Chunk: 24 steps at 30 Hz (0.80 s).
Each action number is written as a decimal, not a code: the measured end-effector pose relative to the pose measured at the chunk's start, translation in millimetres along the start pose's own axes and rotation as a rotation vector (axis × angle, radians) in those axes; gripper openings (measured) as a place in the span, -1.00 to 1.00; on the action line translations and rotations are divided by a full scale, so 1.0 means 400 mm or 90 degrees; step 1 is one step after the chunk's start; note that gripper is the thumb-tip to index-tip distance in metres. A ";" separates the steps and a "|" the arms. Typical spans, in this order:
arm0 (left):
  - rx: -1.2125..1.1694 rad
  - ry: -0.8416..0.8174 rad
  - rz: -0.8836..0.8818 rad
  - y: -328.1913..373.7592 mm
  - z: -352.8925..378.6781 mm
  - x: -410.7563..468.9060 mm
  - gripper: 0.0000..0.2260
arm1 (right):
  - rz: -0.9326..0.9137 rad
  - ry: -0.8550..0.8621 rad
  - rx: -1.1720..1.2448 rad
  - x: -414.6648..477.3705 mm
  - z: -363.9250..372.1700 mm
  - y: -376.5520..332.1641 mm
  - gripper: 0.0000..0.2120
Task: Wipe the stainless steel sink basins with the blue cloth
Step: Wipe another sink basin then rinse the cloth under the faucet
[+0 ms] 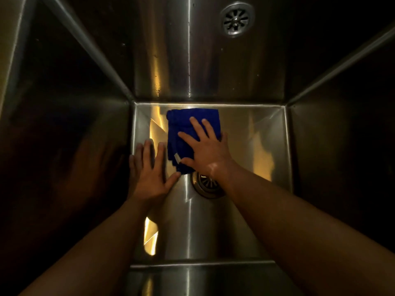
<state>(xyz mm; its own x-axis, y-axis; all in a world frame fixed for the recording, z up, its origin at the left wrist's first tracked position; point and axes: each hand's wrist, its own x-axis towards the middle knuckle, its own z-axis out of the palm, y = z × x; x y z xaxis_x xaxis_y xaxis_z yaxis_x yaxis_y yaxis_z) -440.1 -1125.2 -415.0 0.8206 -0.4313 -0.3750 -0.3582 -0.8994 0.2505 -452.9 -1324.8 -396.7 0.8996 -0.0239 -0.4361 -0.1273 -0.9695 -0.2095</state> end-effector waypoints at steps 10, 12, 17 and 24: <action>0.049 0.017 0.035 0.035 0.052 0.016 -0.29 | 0.113 -0.038 -0.048 -0.158 -0.028 0.188 -0.35; 0.063 0.020 0.031 0.044 0.064 0.020 -0.30 | 0.140 -0.040 -0.038 -0.178 -0.036 0.199 -0.41; 0.054 0.035 0.031 0.041 0.077 0.019 -0.32 | 0.160 0.022 0.040 -0.140 -0.026 0.162 -0.23; 0.068 0.011 0.020 0.047 0.068 0.020 -0.36 | 0.144 0.004 0.012 -0.179 0.050 0.184 -0.25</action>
<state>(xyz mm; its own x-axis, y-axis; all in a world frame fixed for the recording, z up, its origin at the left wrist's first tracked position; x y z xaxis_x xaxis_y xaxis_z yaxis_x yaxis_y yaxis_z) -452.3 -1147.3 -437.5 0.8155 -0.4585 -0.3531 -0.4284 -0.8885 0.1645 -535.1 -1389.7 -398.2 0.8501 -0.2414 -0.4681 -0.3332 -0.9348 -0.1231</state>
